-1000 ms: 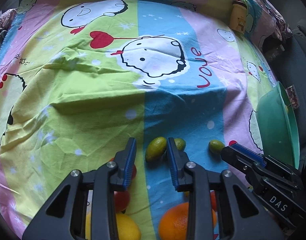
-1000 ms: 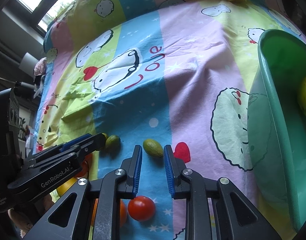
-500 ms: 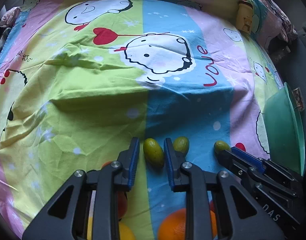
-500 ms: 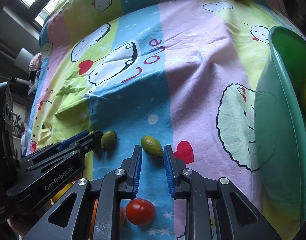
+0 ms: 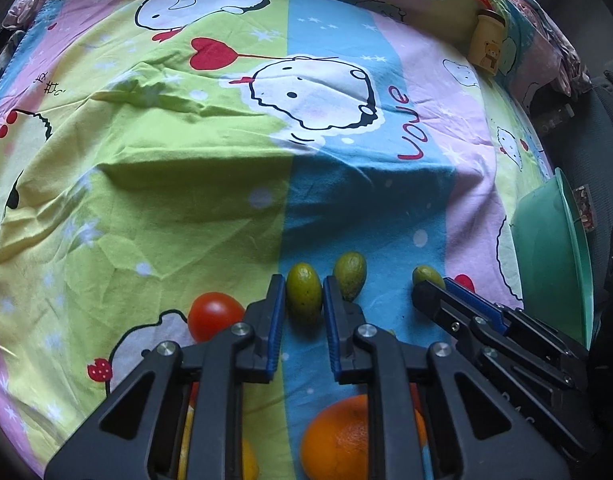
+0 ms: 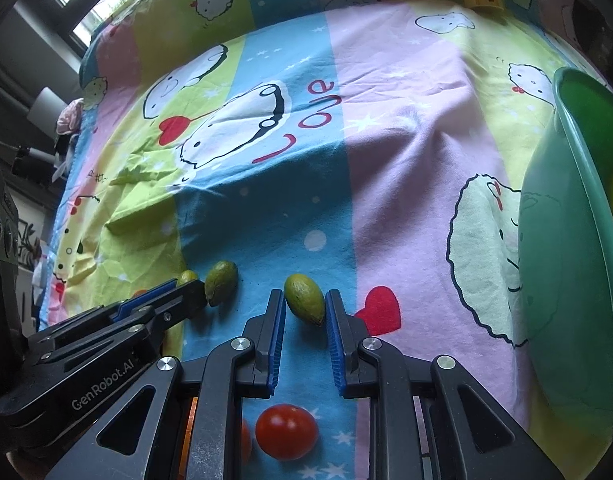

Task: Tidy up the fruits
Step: 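Close the right gripper on the small green fruit and lift it, then carry the small green fruit in the right gripper over the basin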

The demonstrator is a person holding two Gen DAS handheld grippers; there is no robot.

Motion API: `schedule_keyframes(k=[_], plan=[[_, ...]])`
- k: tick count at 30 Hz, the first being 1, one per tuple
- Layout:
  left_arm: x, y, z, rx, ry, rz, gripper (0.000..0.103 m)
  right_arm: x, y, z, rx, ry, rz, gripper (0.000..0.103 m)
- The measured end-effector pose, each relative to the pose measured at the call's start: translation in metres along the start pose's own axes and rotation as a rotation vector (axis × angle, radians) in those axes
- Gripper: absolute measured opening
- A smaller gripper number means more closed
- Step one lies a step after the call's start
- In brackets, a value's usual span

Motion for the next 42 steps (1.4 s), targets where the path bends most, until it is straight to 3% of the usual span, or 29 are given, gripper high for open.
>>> schedule_keyframes(k=[25, 42], plan=[[0.011, 0.046, 0.001, 0.087, 0.037, -0.122, 0.018, -0.001, 0.025, -0.003, -0.050, -0.033, -0.063, 0.022], [0.018, 0.091, -0.014, 0.149, 0.015, -0.257, 0.018, -0.001, 0.072, -0.001, -0.077, -0.034, -0.199, 0.022]])
Point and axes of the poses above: each gripper's, at about its wrist camera, not at the fingertips, and y roughly against the way its jaws point, z to its left, x to its underside, the point moved 2 cm from there along -y, roughly the way its jaws point, and after that the axes turned 6 degrees about -x, right-handed, at the moved point
